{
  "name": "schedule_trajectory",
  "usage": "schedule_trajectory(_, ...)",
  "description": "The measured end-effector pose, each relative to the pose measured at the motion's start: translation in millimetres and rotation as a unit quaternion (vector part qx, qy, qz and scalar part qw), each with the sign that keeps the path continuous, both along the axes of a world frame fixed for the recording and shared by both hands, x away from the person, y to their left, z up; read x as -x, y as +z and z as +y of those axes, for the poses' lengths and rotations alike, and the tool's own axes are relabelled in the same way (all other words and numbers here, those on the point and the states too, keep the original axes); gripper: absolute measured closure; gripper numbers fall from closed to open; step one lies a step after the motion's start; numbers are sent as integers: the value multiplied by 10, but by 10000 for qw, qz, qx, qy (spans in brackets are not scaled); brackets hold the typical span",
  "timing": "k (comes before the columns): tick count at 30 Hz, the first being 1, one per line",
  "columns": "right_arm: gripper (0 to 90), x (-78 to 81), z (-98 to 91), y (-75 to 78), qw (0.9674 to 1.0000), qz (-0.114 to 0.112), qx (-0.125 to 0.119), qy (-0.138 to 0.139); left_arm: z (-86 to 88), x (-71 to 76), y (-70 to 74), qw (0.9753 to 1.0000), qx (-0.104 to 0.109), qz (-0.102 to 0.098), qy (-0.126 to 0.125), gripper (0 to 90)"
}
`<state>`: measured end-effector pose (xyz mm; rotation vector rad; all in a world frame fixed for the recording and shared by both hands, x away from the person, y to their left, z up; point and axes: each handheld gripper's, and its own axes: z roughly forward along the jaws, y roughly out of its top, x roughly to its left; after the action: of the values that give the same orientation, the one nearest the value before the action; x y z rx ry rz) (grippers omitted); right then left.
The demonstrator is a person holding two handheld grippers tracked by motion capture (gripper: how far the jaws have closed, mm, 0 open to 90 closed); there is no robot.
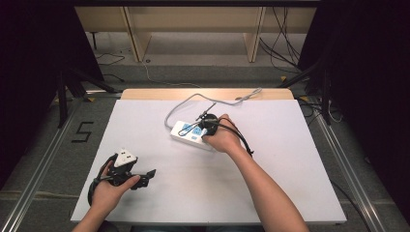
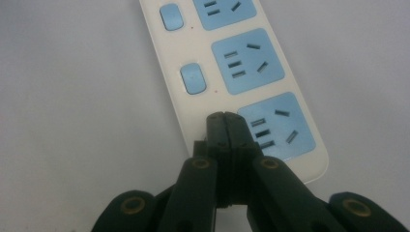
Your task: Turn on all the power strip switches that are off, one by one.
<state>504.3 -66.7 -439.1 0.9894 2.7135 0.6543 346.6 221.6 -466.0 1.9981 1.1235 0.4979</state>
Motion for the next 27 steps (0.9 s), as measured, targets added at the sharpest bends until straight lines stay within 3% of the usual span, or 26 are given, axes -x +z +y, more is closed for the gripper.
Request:
schedule_trajectory(13,900,3,18,-9,10000,17,38,-3,-3,-2,-2,10000,-22,12,-16,156)
schedule_trajectory(16,900,2,-4,-14,10000,30,-51,-14,-1,1,-1,10000,0,1,-11,156)
schedule_trajectory(21,900,34,-50,-9,9998,-141,-151,-2,19,-9,-6,10000,-7,22,-9,157)
schedule_trajectory(24,850,55,-142,13,9981,-212,-556,-130,17,-13,-10,10000,7,29,10,157)
schedule_trajectory(27,843,81,-226,46,9973,-348,-632,-146,6,-12,-10,10000,1,29,4,157)
